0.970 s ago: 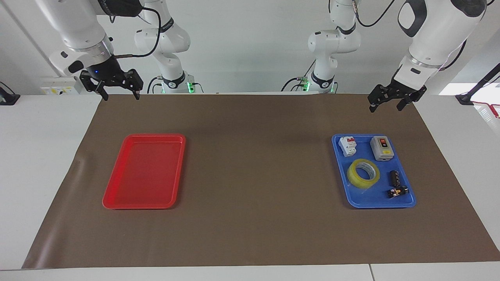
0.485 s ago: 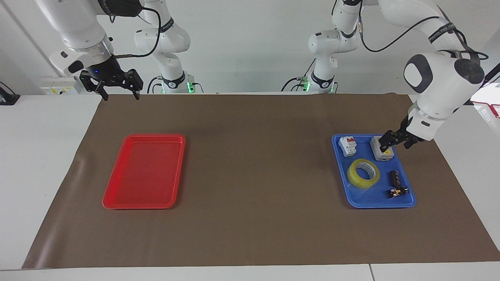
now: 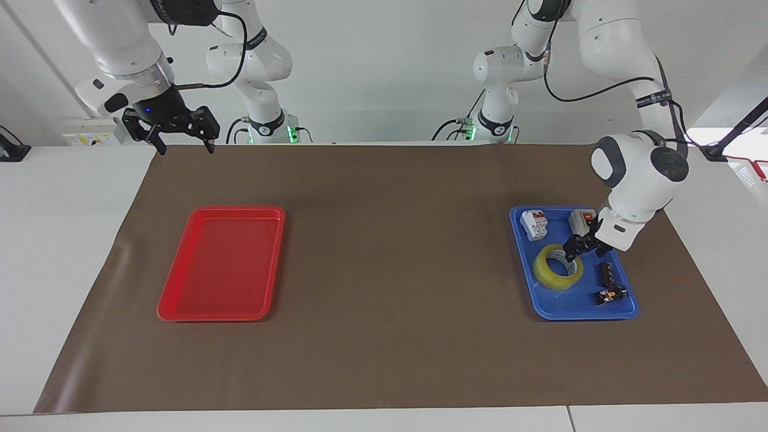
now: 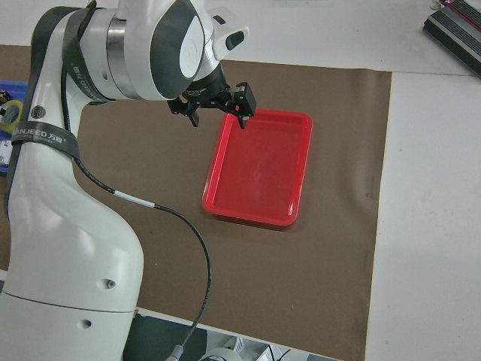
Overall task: Place and move tape with both arms
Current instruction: 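Reach the left gripper down and grasp the yellow tape roll, then lift the tape with the left gripper and set it on the table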
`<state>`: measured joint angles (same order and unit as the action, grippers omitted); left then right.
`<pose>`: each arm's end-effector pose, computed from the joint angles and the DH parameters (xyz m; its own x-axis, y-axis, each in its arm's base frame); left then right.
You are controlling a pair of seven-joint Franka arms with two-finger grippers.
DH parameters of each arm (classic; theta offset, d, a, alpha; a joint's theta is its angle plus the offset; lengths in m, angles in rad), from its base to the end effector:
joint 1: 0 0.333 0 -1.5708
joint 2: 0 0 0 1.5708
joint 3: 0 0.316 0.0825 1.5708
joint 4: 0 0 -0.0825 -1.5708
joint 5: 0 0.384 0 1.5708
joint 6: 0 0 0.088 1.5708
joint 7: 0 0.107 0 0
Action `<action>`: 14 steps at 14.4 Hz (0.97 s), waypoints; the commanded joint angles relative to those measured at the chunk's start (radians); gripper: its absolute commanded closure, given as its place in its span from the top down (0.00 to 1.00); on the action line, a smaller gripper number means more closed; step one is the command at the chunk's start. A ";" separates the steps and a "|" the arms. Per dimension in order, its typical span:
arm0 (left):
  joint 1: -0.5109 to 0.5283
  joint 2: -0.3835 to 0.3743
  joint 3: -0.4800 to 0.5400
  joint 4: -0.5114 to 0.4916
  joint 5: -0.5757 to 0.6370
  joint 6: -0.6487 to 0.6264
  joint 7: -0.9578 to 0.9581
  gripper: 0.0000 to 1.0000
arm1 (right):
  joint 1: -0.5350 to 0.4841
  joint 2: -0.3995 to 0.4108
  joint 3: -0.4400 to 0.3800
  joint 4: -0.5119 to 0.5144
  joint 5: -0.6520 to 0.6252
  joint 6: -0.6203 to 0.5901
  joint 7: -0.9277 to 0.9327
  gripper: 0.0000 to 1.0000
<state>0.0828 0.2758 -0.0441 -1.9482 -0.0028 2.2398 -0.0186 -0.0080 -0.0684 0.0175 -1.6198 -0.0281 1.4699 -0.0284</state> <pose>0.6097 0.0246 0.3413 0.9980 0.0608 0.0158 0.0606 -0.9981 0.0145 0.5220 0.0021 0.6301 0.9960 0.0349 -0.0822 0.0372 -0.9989 0.0270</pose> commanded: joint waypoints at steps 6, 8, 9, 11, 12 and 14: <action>-0.003 0.013 0.001 -0.002 -0.013 -0.015 0.016 0.00 | -0.016 -0.005 0.009 -0.008 -0.001 0.013 -0.019 1.00; -0.009 0.022 0.001 0.073 -0.013 -0.105 0.012 0.00 | -0.016 -0.005 0.009 -0.008 -0.001 0.013 -0.019 1.00; -0.017 0.037 0.001 0.144 -0.013 -0.188 0.006 0.00 | -0.016 -0.005 0.009 -0.008 -0.001 0.013 -0.019 1.00; -0.072 0.065 0.003 0.343 -0.013 -0.416 -0.055 0.00 | -0.018 -0.005 0.009 -0.008 -0.001 0.013 -0.019 1.00; -0.116 0.097 0.003 0.444 -0.014 -0.525 -0.132 0.00 | -0.017 -0.005 0.009 -0.008 -0.001 0.013 -0.019 1.00; -0.228 0.158 0.003 0.602 -0.020 -0.623 -0.342 0.00 | -0.018 -0.005 0.009 -0.009 -0.001 0.013 -0.019 1.00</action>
<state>-0.0375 0.3259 -0.0535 -1.5461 -0.0059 1.7248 -0.1984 -0.0087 -0.0684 0.0173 -1.6198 -0.0281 1.4699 -0.0284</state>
